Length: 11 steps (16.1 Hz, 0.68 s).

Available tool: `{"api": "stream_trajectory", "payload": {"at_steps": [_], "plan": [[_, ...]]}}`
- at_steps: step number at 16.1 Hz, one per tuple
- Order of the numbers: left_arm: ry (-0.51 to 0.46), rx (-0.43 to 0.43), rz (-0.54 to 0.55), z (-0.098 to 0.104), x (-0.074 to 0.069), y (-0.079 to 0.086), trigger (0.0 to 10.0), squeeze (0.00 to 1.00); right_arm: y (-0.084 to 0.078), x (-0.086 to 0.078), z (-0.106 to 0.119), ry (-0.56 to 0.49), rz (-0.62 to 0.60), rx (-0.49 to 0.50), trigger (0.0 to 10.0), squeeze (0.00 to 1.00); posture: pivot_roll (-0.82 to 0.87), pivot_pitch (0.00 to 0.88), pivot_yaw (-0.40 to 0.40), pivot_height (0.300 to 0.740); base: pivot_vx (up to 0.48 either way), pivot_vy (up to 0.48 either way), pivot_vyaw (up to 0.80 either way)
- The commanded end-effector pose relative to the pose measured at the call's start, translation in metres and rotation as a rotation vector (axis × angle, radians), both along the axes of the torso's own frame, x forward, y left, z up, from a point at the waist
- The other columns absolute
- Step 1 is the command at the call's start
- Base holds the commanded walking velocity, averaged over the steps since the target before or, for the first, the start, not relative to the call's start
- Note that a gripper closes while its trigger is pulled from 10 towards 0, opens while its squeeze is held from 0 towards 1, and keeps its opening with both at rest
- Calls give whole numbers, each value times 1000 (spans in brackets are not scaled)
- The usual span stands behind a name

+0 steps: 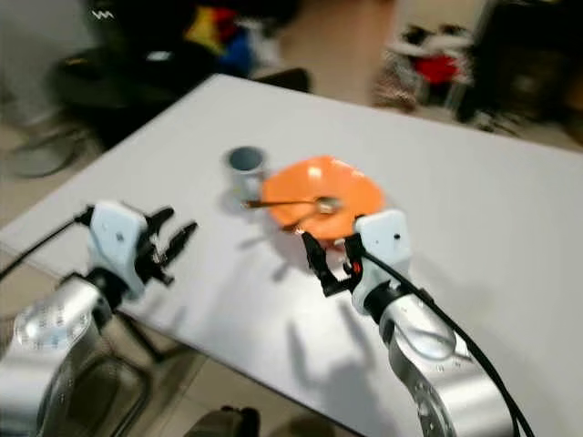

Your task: Setting the table

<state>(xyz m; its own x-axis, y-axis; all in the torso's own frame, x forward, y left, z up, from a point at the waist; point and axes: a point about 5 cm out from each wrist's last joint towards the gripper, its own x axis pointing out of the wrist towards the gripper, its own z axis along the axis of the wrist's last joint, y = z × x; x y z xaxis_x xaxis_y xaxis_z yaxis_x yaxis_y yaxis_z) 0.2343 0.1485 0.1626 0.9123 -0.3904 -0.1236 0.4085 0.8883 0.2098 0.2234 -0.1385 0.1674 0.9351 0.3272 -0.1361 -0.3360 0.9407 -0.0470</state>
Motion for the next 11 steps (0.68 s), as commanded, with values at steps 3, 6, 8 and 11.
{"api": "stream_trajectory", "payload": {"at_steps": [3,6,8,11], "plan": [[-39,-3,38,6,-4,-4,10000,0,-4,1,1,-38,-33,6,10000,1000,109,0,52,740,0,0,800],[-66,-79,148,4,-1,2,10000,0,-7,0,0,-44,-57,22,10000,1000,102,0,59,740,0,0,800],[-14,-104,156,1,-1,3,10000,0,-12,0,-2,-36,-93,26,10000,1000,101,0,61,740,0,0,800],[-15,-61,100,0,-5,0,10000,0,-8,-4,-8,15,-63,62,10000,1000,104,0,60,740,0,0,800]]}}
